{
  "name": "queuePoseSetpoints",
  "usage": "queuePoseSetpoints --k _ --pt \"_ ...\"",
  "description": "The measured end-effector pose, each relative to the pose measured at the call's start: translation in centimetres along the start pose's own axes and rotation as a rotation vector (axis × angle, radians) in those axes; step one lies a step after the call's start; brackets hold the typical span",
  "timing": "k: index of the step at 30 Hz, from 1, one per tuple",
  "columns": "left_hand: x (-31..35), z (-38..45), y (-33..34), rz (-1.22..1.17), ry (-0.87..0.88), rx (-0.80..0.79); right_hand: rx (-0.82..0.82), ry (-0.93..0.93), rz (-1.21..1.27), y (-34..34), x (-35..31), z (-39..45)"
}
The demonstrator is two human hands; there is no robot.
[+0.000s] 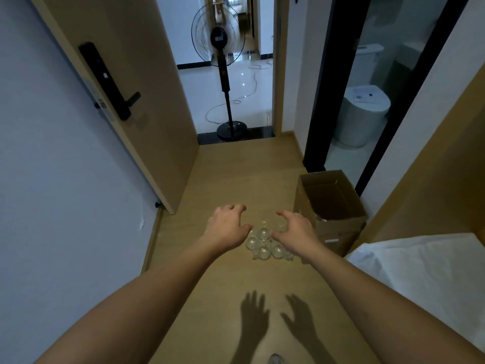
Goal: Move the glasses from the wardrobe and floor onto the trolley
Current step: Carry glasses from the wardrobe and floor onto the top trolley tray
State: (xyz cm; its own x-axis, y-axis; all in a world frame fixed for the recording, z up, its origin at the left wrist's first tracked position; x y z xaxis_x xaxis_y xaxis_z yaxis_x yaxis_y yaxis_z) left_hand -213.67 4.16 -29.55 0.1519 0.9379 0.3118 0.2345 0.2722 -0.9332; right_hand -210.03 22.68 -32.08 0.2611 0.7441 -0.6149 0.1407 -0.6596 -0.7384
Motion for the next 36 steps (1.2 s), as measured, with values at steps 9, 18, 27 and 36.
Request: queuePoseSetpoints --k 9,18,27,36 --pt "-2.2 7.0 2.1 -0.047 -0.047 -0.082 -0.086 0.059 -0.049 2.0 1.1 7.5" --pt "-6.8 16.7 3.9 -0.046 -0.027 -0.180 -0.105 0.141 -0.028 5.3 0.0 16.7" --pt "-12.1 25.6 7.4 -0.064 0.018 -0.350 -0.129 0.220 0.031 10.0 -1.7 25.2" --pt "-16.4 30.4 15.0 -0.220 -0.162 -0.527 -0.267 0.422 0.115 18.1 3.6 29.1"
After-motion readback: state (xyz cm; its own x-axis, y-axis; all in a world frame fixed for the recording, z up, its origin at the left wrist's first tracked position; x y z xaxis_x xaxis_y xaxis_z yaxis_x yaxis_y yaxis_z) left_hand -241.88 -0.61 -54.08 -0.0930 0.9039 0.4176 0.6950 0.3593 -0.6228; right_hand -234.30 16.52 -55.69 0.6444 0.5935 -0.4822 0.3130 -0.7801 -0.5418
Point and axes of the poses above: each hand's wrist, its own z-axis towards the middle knuckle, its own y-axis out of the palm, x = y × z, the point moved 8 cm from there along z, towards the middle knuckle, and after that the axes turned 2 degrees about -x, right-handed, at the moved point
